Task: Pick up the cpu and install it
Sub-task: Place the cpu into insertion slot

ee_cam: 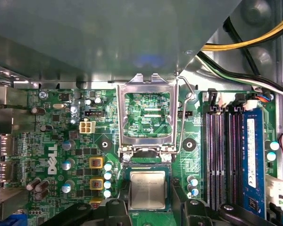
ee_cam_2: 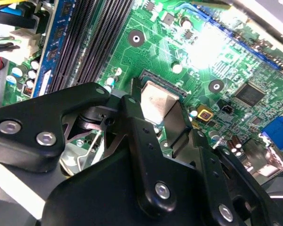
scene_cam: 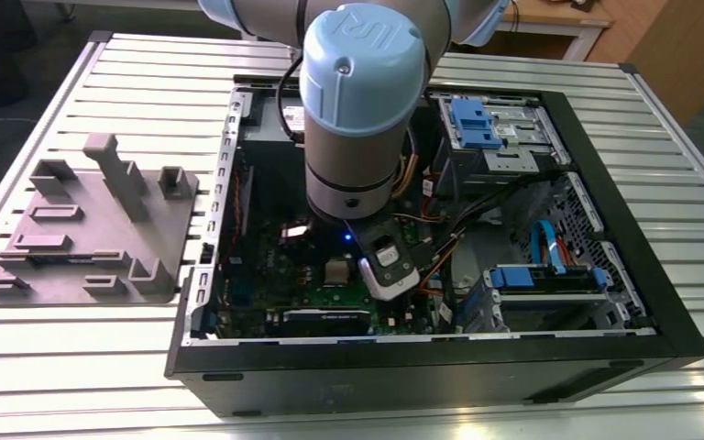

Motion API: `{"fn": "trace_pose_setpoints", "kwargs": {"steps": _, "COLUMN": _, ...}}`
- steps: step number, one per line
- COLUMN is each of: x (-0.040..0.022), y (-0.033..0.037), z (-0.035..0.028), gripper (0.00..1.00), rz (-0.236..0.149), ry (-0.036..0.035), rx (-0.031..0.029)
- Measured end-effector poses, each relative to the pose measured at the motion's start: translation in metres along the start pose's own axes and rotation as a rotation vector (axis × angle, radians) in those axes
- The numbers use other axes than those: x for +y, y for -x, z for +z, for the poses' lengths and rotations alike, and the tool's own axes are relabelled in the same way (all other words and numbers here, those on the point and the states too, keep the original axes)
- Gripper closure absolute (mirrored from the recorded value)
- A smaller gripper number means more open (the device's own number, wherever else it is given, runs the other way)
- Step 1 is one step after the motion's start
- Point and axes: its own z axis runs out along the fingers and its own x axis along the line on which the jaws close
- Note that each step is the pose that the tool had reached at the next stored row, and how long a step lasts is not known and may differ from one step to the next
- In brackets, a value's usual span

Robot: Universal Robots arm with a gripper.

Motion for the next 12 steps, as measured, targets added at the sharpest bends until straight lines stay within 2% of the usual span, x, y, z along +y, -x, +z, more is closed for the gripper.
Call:
{"fn": "trace_pose_setpoints", "kwargs": {"steps": 7, "x": 0.0003, "y": 0.0002, "z": -0.0044, "gripper": 0.54, "rz": 0.0, "ry": 0.0001, "rx": -0.0001}}
{"fn": "trace_pose_setpoints", "kwargs": {"steps": 12, "x": 0.0003, "y": 0.0002, "z": -0.0045, "gripper": 0.54, "rz": 0.0, "ry": 0.0, "rx": -0.0003}}
